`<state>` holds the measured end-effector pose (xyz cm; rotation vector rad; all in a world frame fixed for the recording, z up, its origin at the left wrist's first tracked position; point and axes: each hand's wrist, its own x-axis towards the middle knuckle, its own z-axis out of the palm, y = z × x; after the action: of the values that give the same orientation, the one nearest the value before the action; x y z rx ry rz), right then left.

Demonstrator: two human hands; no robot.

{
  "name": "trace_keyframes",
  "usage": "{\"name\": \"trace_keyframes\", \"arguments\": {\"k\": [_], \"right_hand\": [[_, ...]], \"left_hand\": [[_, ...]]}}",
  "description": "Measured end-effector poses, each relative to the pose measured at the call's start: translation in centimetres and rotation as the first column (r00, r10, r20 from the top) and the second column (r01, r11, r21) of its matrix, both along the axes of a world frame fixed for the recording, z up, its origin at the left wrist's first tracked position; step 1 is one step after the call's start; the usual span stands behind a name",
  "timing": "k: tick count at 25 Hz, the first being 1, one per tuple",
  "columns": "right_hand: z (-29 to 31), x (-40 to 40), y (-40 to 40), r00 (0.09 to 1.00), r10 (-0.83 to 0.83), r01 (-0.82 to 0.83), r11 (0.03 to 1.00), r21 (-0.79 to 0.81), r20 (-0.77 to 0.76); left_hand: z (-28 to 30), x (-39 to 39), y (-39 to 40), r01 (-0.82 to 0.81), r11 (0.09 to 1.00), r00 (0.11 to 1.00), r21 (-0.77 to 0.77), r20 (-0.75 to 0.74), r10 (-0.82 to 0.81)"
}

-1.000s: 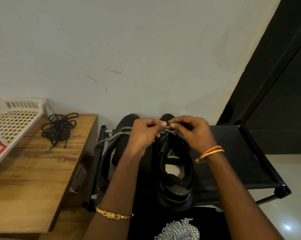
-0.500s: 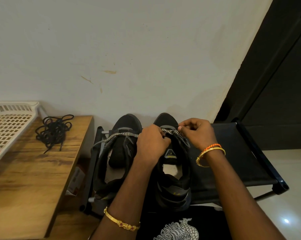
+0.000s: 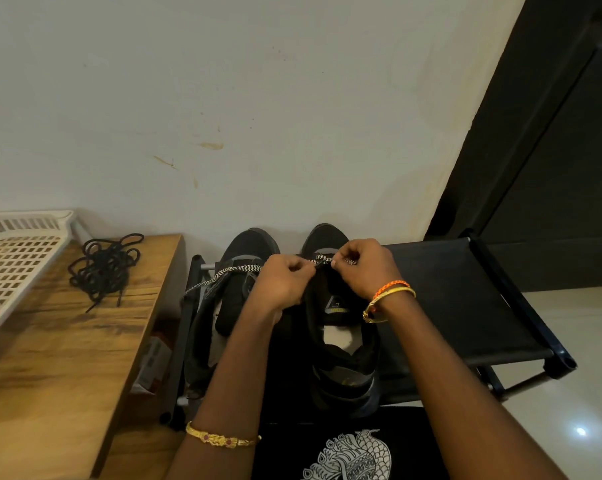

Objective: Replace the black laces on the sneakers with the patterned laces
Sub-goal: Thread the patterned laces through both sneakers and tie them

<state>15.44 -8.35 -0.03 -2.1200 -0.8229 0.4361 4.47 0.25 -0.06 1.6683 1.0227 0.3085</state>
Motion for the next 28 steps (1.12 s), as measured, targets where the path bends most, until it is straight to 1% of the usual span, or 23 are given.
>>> {"name": "trace_keyframes", "arguments": {"k": [2,6,10,13,15,17,19,22,24,26,28], "right_hand": [[-0.4,-0.1,0.7,0.999,0.021,-0.019,0.998,-0.053,0.031],[-1.3,-0.5,1.6,0.998,-0.012,0.016,0.997,-0.078,0.060],[-1.6,-0.8,1.8,0.999,-0.040,0.041,0.994,-0.096,0.007],[-1.7,-1.0,2.0,0.998,-0.066,0.067,0.994,-0.088,0.005],[-1.8,-0.9,2.0,0.995,-0.088,0.085,0.995,-0.052,-0.042],[-1.6,-0.9,1.8,0.986,-0.118,0.118,0.993,-0.006,-0.121],[-1.6,-0.8,1.7,0.976,-0.137,0.144,0.989,0.030,-0.167],[-1.4,-1.1,1.5,0.975,-0.114,0.126,0.991,0.052,-0.191],[-1.2,-1.2,1.2,0.980,-0.116,0.127,0.990,0.064,-0.160],[-1.1,-1.3,0.7,0.988,-0.137,0.140,0.990,0.027,-0.074],[-1.1,-1.4,-0.1,0.983,-0.165,0.166,0.986,-0.001,-0.074]], "left_hand": [[-0.1,-0.2,0.2,-0.031,0.991,0.999,-0.130,0.032,0.036],[0.5,-0.6,0.3,-0.026,0.972,0.997,-0.232,0.068,0.043],[0.8,-0.7,0.2,-0.025,0.969,0.996,-0.244,0.081,0.046],[0.7,-0.7,0.4,-0.006,0.971,0.996,-0.240,0.084,0.027],[0.5,-0.6,0.4,0.008,0.971,0.997,-0.240,0.082,0.012],[0.1,-0.3,0.3,-0.007,0.973,0.996,-0.231,0.088,0.028],[-0.5,0.1,0.2,-0.032,0.991,0.995,-0.131,0.094,0.044],[-1.3,0.5,0.2,-0.046,0.999,0.992,0.028,0.117,0.043],[-1.3,0.6,0.1,-0.034,0.990,0.995,0.134,0.095,0.021],[-1.4,0.6,0.6,-0.059,0.959,0.996,0.278,0.075,0.040],[-1.3,0.3,1.4,-0.155,0.906,0.985,0.394,0.133,0.110]]}}
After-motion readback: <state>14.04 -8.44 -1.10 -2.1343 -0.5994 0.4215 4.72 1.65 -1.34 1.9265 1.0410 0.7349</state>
